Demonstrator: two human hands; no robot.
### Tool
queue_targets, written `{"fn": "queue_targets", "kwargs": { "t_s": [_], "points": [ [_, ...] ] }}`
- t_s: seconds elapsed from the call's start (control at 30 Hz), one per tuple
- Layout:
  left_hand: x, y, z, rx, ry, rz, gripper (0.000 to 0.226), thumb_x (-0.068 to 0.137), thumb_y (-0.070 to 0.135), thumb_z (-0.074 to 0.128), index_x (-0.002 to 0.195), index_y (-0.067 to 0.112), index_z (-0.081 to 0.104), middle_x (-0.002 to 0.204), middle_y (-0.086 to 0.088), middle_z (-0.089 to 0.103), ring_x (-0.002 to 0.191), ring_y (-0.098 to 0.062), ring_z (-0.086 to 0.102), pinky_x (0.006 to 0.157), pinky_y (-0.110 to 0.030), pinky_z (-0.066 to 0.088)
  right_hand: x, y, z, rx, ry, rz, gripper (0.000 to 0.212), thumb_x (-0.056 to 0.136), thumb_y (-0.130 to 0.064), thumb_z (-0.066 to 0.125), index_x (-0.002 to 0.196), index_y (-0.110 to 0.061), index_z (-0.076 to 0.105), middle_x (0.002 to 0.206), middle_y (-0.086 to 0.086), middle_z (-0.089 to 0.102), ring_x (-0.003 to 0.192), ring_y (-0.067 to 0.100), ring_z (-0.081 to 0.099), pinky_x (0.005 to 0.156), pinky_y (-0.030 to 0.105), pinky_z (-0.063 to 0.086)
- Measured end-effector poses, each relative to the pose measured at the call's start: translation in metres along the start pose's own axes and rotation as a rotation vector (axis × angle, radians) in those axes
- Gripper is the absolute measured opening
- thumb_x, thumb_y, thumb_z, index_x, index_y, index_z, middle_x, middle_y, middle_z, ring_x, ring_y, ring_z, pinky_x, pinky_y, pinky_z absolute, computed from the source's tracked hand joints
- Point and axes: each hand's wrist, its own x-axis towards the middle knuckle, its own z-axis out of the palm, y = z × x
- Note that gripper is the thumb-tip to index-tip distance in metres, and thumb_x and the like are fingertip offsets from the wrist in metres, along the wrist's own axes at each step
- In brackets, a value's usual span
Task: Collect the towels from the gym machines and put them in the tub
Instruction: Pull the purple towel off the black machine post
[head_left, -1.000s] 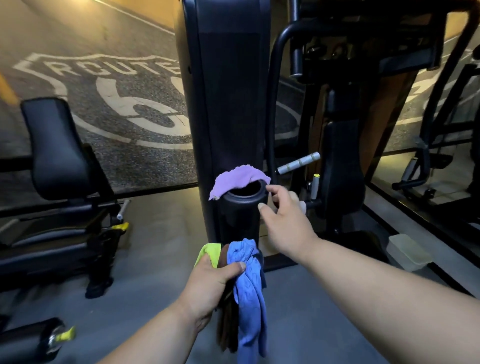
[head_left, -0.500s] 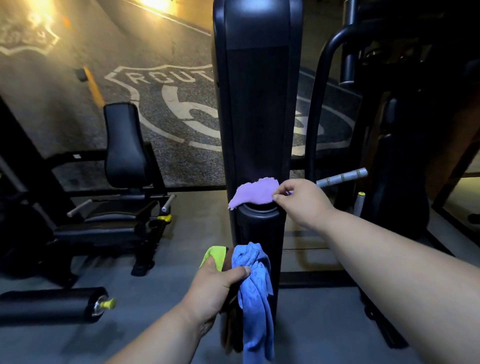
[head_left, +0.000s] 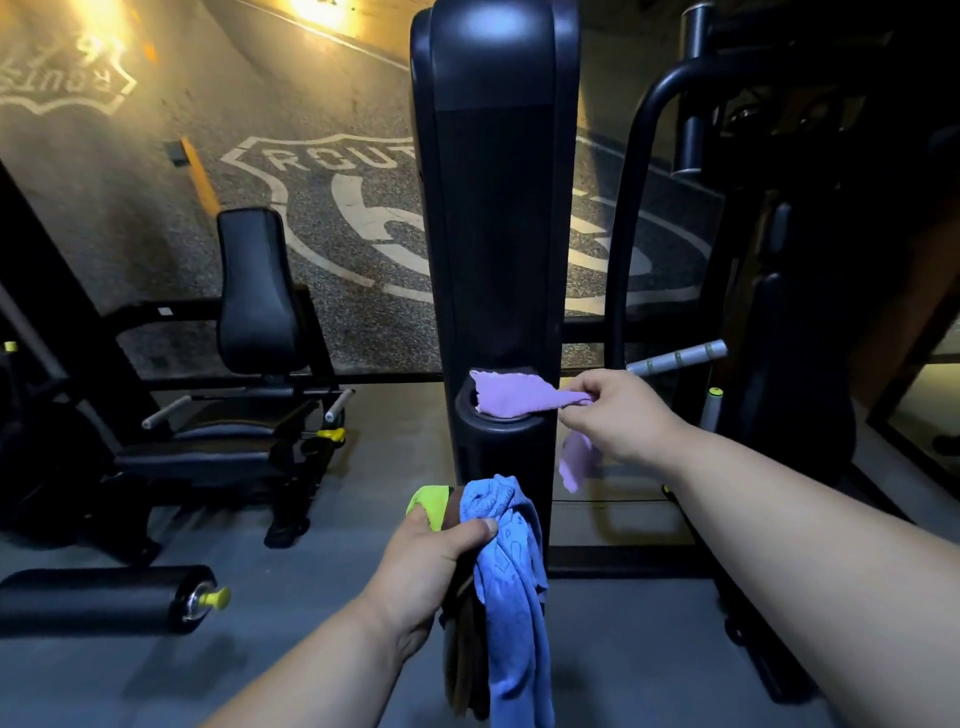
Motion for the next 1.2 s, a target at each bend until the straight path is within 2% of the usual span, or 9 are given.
{"fn": "queue_targets", "kwargs": {
  "t_s": [0.17, 0.3, 0.43, 0.53, 0.67, 0.83, 0.9, 1.1, 1.2],
  "points": [
    [0.005, 0.0, 0.019, 0.005, -0.061, 0.039, 0.045, 0.083, 0.009, 0.083, 0.125, 0.0, 0.067, 0.11, -0.021, 0.085, 0.098, -0.036, 0.084, 0.085, -0.043, 0.067, -0.036, 0.01, -0.002, 0.049, -0.009, -0.018, 0.033, 0.09, -0.034, 0.075, 0.071, -0.01, 0.064, 0.059, 0.007, 0.06, 0.048, 0.025, 0.059, 0.047, 0.03, 0.045],
    [0.005, 0.003, 0.04, -0.019, -0.108, 0.034, 0.034, 0.094, -0.001, 0.074, 0.126, -0.005, 0.065, 0.112, -0.027, 0.082, 0.092, -0.035, 0.084, 0.065, -0.032, 0.065, -0.066, 0.017, 0.0, 0.076, -0.113, -0.02, 0.035, 0.091, -0.038, 0.074, 0.068, -0.013, 0.065, 0.06, 0.009, 0.061, 0.053, 0.023, 0.057, 0.053, 0.034, 0.044],
    [0.007, 0.004, 0.064, -0.039, -0.214, 0.058, 0.036, 0.096, -0.008, 0.067, 0.13, -0.013, 0.058, 0.115, -0.034, 0.078, 0.085, -0.031, 0.082, 0.063, -0.029, 0.064, -0.087, 0.025, -0.006, -0.012, -0.14, -0.035, 0.031, 0.088, -0.041, 0.075, 0.071, -0.015, 0.07, 0.06, -0.012, 0.062, 0.057, 0.004, 0.052, 0.058, 0.024, 0.044],
    [0.007, 0.006, 0.081, -0.043, -0.338, 0.047, 0.026, 0.096, -0.008, 0.064, 0.121, -0.014, 0.061, 0.103, -0.031, 0.075, 0.084, -0.033, 0.077, 0.063, -0.032, 0.063, -0.099, 0.028, -0.017, 0.113, -0.119, 0.029, 0.033, 0.093, -0.034, 0.065, 0.066, -0.016, 0.064, 0.056, -0.01, 0.054, 0.055, 0.01, 0.048, 0.056, 0.026, 0.041],
    [0.012, 0.005, 0.1, -0.084, -0.43, -0.031, 0.042, 0.096, 0.003, 0.072, 0.136, -0.004, 0.06, 0.12, -0.031, 0.078, 0.099, -0.042, 0.08, 0.075, -0.038, 0.064, -0.108, 0.043, -0.031, 0.252, 0.022, 0.107, 0.018, 0.096, -0.018, 0.062, 0.086, -0.006, 0.071, 0.056, -0.003, 0.057, 0.055, 0.014, 0.051, 0.061, 0.03, 0.042],
    [0.021, -0.003, 0.119, -0.059, -0.469, -0.069, 0.046, 0.092, 0.01, 0.075, 0.136, 0.001, 0.067, 0.127, -0.031, 0.076, 0.12, -0.05, 0.074, 0.113, -0.062, 0.052, -0.123, 0.062, -0.033, 0.192, 0.165, 0.136, 0.015, 0.09, -0.03, 0.073, 0.088, -0.017, 0.066, 0.053, -0.011, 0.047, 0.051, 0.011, 0.039, 0.052, 0.028, 0.034],
    [0.022, -0.004, 0.125, -0.062, -0.499, -0.067, 0.049, 0.09, 0.012, 0.075, 0.137, 0.001, 0.066, 0.128, -0.031, 0.076, 0.12, -0.048, 0.074, 0.117, -0.064, 0.048, -0.126, 0.065, -0.033, 0.215, 0.202, 0.132, 0.016, 0.091, -0.031, 0.073, 0.089, -0.018, 0.064, 0.057, -0.006, 0.046, 0.055, 0.014, 0.039, 0.054, 0.03, 0.034],
    [0.01, 0.005, 0.138, -0.065, -0.585, -0.118, 0.056, 0.092, 0.041, 0.077, 0.135, 0.007, 0.066, 0.12, -0.019, 0.082, 0.097, -0.031, 0.081, 0.074, -0.035, 0.061, -0.136, 0.07, -0.038, 0.173, 0.272, 0.152, 0.017, 0.092, -0.034, 0.071, 0.092, -0.02, 0.062, 0.061, -0.004, 0.047, 0.057, 0.012, 0.04, 0.058, 0.03, 0.036],
    [0.006, 0.003, 0.145, -0.003, -0.619, -0.042, 0.032, 0.094, 0.024, 0.081, 0.121, 0.008, 0.074, 0.119, -0.022, 0.082, 0.104, -0.036, 0.082, 0.078, -0.036, 0.063, -0.142, 0.074, -0.038, 0.165, 0.299, 0.158, 0.016, 0.091, -0.033, 0.072, 0.09, -0.02, 0.061, 0.061, -0.004, 0.047, 0.053, 0.01, 0.039, 0.053, 0.028, 0.036]
  ]
}}
